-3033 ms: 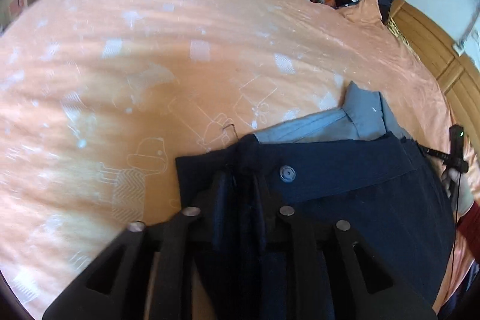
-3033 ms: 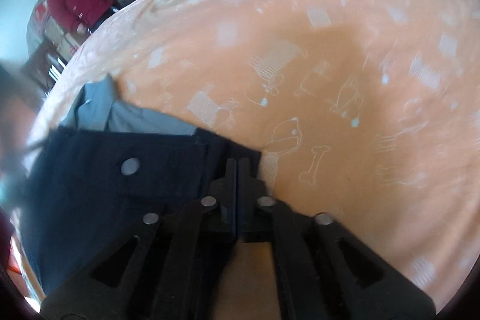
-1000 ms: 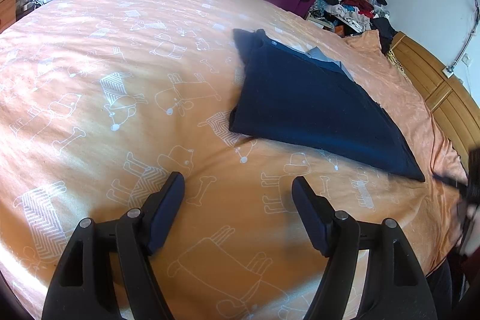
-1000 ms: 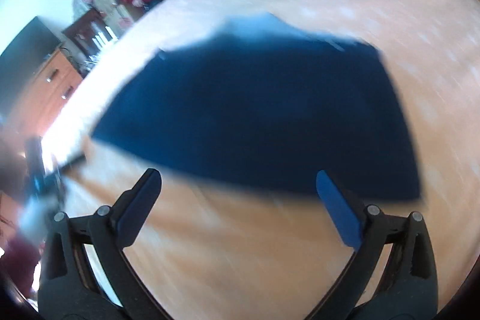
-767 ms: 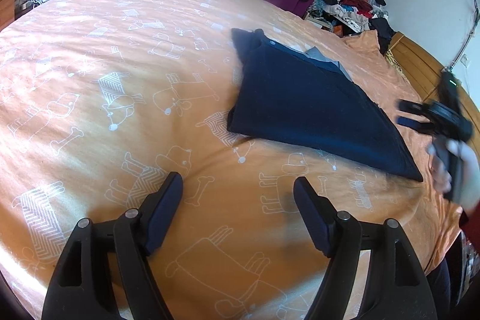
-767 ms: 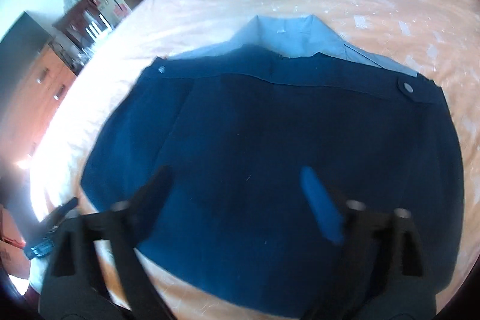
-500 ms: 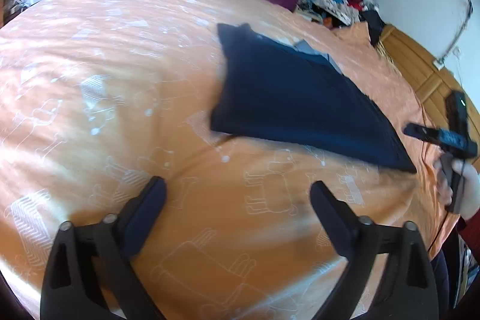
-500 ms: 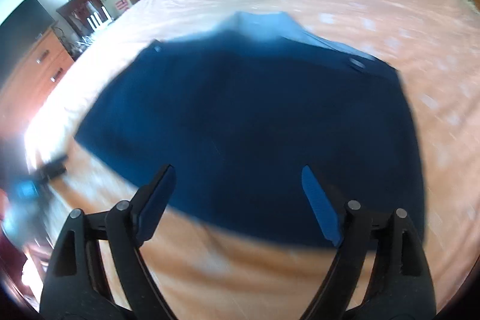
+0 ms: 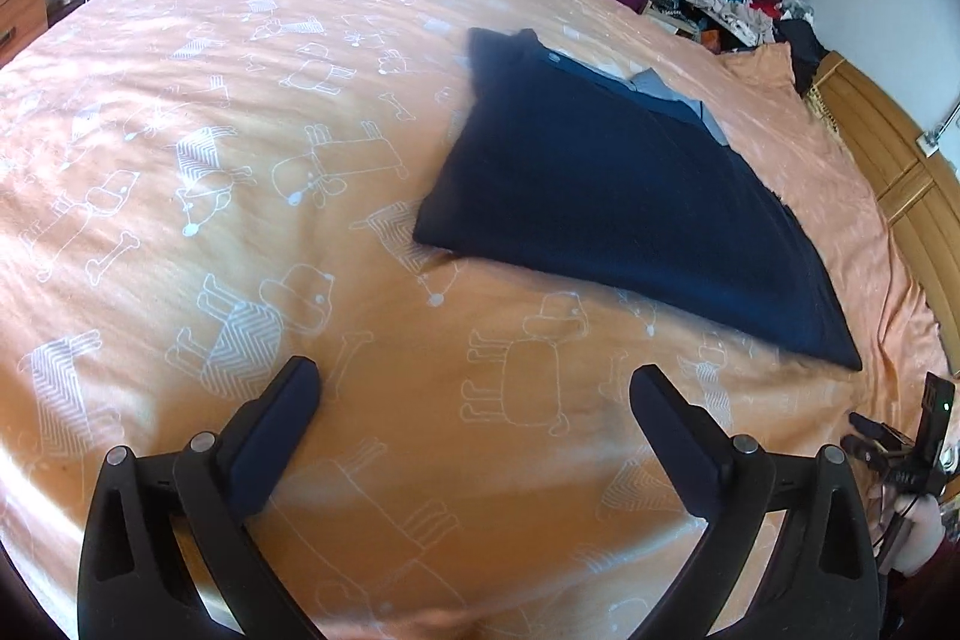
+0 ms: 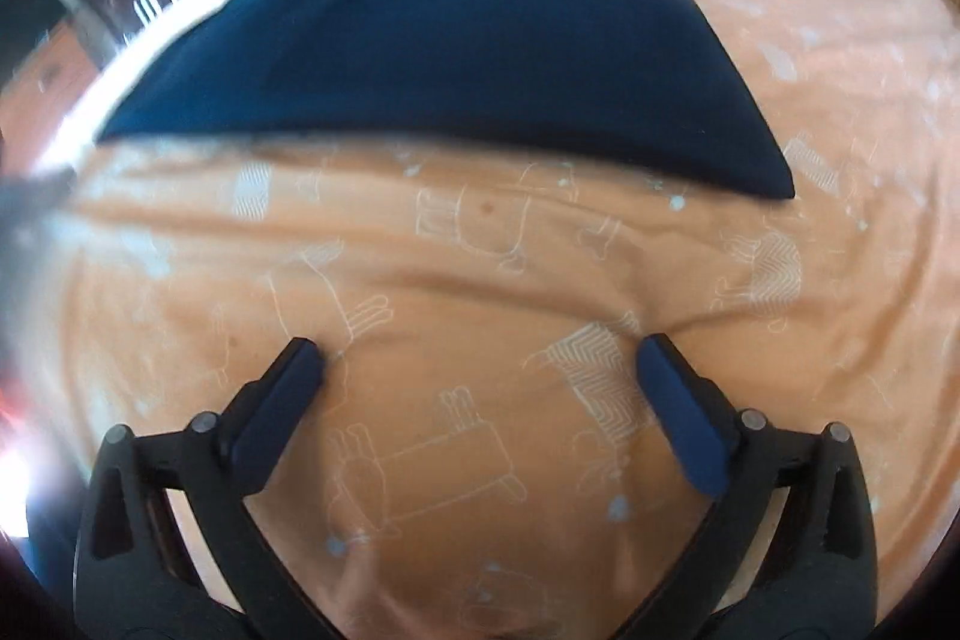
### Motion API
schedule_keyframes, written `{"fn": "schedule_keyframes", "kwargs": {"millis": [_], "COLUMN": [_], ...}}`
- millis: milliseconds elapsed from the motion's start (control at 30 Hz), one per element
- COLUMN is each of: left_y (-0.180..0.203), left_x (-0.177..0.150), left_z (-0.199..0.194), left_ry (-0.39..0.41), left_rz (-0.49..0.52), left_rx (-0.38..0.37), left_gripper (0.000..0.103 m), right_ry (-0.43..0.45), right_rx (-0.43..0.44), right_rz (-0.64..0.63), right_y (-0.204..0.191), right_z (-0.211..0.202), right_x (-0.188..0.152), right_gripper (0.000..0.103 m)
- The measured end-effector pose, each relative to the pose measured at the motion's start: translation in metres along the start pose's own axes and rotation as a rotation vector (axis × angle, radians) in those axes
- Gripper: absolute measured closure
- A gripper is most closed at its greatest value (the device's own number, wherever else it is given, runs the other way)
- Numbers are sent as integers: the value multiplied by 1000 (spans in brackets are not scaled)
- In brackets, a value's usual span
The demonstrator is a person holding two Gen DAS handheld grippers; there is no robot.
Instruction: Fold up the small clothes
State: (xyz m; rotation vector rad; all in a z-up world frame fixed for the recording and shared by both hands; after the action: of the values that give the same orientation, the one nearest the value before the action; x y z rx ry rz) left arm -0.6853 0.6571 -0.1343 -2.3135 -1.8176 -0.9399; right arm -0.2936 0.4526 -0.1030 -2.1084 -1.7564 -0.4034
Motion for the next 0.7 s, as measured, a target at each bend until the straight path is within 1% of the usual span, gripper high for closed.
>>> {"fn": "schedule_keyframes", "kwargs": {"millis": [33,67,133,167,200,233,267,333,367,433,600,700], "left_y": [3,6,14,19,25,26,26,22,17,11,12,9], "left_x": [-1,-1,3,8,13,18,23,28,29,31,48,63], "left_z": [-2,-3,-7,-9,-10,-9,-5,11,20,30,42,48], "left_ry": [-3,-4,7,24,44,51,57,38,30,42,90,139], "left_rz": [0,-8,-52,-81,-115,-141,-191,-294,-343,-396,-403,-423], "left_rx": [16,9,-52,-104,-171,-208,-257,-303,-304,-293,-258,-254], "left_gripper": [1,1,3,6,14,26,32,42,43,47,47,47], "right_ry": [4,5,8,11,14,16,17,20,22,27,33,35], "right_rx": [-10,-11,0,3,6,8,10,14,16,19,23,20], "right_rz": [-5,-2,5,5,3,2,2,0,-2,-2,-4,-5], "right_y": [-1,-1,0,1,1,1,1,5,5,6,7,6], "right_z": [1,3,5,5,6,5,5,4,4,2,1,1], "right_x": [0,0,1,1,2,0,0,0,0,-2,-2,-2], "right_gripper": [0,0,0,0,0,0,0,0,0,0,0,0]}}
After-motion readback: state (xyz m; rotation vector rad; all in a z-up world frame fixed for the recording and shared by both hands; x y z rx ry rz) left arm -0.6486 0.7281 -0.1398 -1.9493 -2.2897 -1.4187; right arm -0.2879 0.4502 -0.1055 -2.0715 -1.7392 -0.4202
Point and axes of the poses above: each gripper's, at about its wrist camera, not at the fingertips, and z roughly the way its jaws point, y to its right, x to its top, the point moved 7 cm from there along z, roughly the way its jaws point, and after that the axes turned 3 degrees about -y, right-handed, at the moved point
